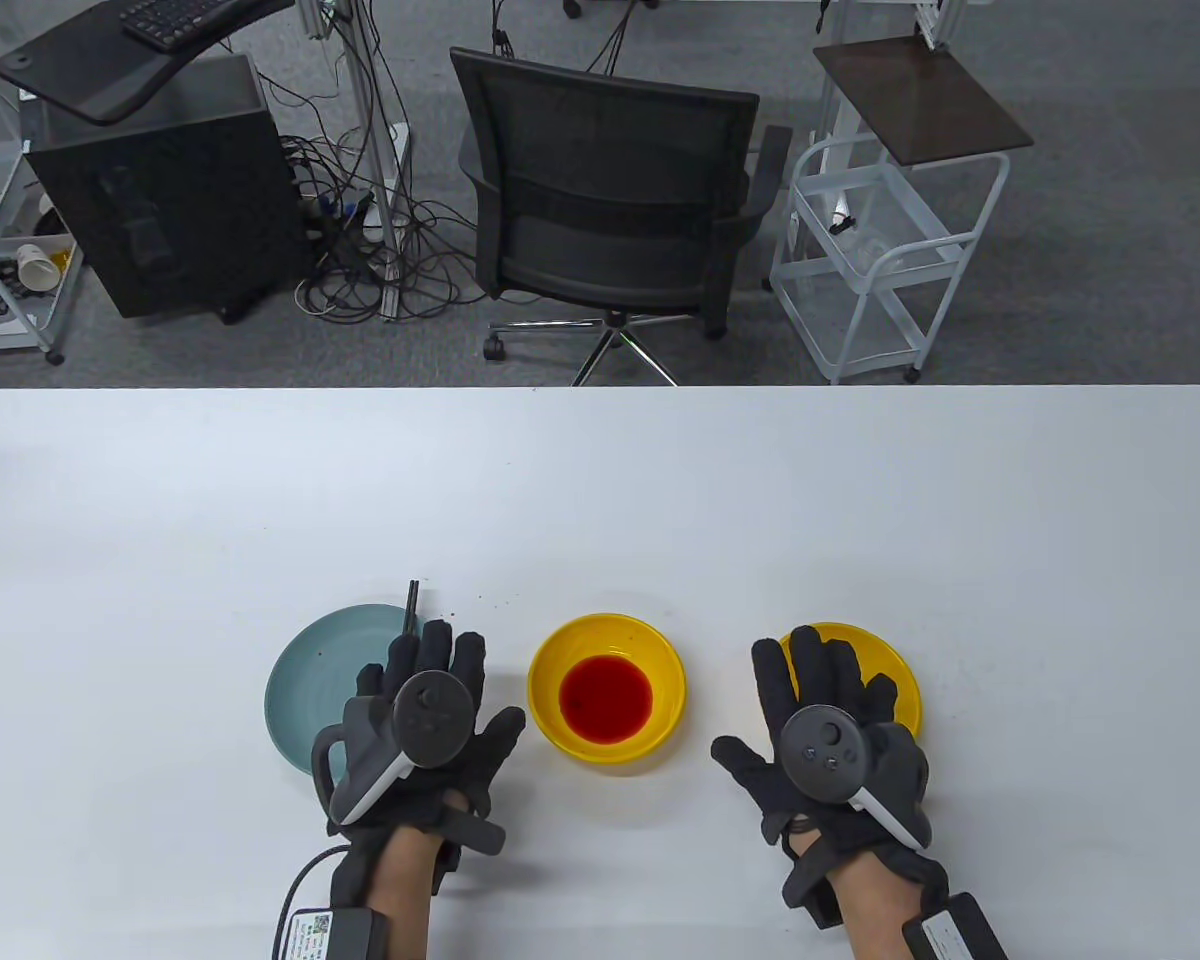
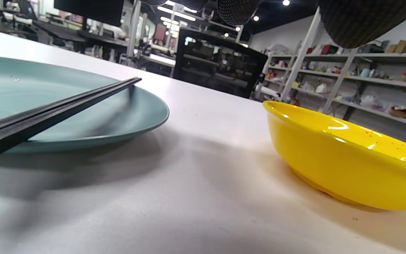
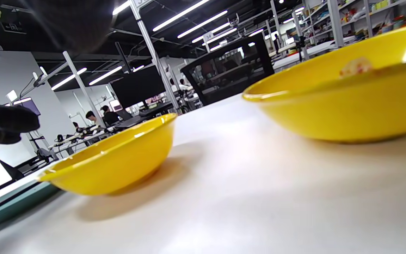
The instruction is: Dip chopsticks into soy sauce and dot onto dumpling
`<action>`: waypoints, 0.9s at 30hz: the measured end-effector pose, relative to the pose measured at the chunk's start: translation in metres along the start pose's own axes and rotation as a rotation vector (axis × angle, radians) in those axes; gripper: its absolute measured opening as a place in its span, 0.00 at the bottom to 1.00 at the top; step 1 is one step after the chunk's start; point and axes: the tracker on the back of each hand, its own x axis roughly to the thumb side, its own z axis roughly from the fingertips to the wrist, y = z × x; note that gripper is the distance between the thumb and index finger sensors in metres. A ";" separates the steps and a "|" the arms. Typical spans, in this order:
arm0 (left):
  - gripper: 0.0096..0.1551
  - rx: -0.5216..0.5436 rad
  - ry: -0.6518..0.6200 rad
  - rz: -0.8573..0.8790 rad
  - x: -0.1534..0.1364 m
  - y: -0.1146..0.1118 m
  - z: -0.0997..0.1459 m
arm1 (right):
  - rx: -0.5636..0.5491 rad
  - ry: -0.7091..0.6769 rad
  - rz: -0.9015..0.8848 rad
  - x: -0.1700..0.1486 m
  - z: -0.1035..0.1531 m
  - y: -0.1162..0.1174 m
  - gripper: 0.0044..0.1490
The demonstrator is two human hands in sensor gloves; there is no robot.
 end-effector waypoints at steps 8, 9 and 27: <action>0.52 0.013 -0.003 -0.029 0.009 -0.004 -0.002 | -0.008 0.004 -0.071 -0.009 0.000 -0.007 0.59; 0.52 0.009 -0.001 -0.033 0.008 -0.005 -0.002 | -0.015 -0.001 -0.079 -0.009 0.000 -0.008 0.59; 0.51 0.020 0.004 -0.015 0.001 -0.004 -0.001 | 0.007 -0.025 -0.048 0.002 0.002 -0.007 0.58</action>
